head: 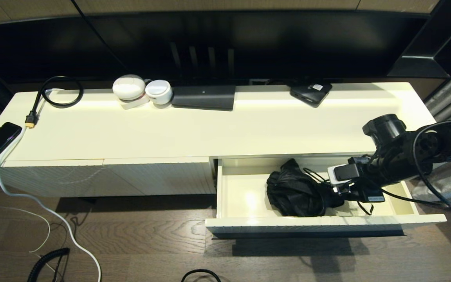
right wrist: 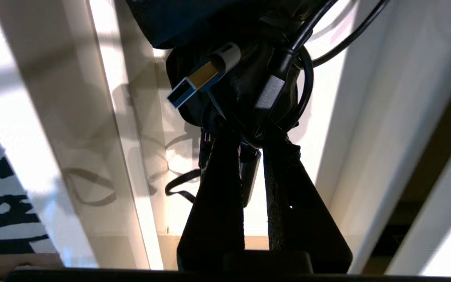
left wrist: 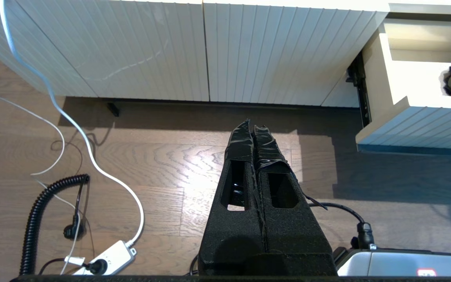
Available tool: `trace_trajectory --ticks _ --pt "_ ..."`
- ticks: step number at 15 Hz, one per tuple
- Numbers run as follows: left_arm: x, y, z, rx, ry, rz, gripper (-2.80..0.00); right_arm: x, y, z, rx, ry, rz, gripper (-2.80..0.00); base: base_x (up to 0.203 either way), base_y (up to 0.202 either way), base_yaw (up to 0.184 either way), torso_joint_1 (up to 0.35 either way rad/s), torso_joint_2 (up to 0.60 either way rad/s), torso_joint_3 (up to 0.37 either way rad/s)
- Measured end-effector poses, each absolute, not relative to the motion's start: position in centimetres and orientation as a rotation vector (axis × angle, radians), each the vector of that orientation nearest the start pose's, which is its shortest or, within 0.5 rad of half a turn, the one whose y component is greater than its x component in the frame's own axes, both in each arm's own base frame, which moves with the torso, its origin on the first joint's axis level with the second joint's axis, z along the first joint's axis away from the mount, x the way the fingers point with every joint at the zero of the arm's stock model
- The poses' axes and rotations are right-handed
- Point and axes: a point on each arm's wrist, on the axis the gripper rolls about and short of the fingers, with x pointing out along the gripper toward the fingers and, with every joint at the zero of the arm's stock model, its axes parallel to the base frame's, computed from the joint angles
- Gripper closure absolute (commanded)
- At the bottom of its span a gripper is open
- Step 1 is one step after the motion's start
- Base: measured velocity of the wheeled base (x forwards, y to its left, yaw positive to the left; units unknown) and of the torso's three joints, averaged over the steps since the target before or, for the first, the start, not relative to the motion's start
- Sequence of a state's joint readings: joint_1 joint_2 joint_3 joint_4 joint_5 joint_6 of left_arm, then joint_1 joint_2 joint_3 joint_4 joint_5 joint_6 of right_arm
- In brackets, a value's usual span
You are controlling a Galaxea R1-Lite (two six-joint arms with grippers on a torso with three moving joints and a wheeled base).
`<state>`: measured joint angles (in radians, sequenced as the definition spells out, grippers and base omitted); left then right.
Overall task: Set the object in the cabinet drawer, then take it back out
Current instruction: Take the data cable out of the drawer and put it on the table
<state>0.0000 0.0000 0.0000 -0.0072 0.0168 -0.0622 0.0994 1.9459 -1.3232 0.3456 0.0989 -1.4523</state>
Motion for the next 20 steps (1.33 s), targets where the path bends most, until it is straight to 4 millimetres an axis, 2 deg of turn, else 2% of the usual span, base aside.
trace_trajectory --ticks 13,16,20 --pt "-2.3 0.0 7.6 -0.062 -0.008 0.017 0.00 30.5 3.8 20.6 -1.364 0.531 0.769 0.00 0.000 0.000 0.000 0.000 0.00 0.000" --pt "-2.3 0.0 7.6 -0.062 -0.008 0.016 0.00 29.5 4.1 21.6 -1.369 0.498 0.758 0.00 0.000 0.000 0.000 0.000 0.00 0.000" --pt "-2.3 0.0 7.6 -0.062 -0.008 0.016 0.00 27.7 4.9 23.9 -1.336 0.427 0.707 0.00 0.000 0.000 0.000 0.000 0.00 0.000"
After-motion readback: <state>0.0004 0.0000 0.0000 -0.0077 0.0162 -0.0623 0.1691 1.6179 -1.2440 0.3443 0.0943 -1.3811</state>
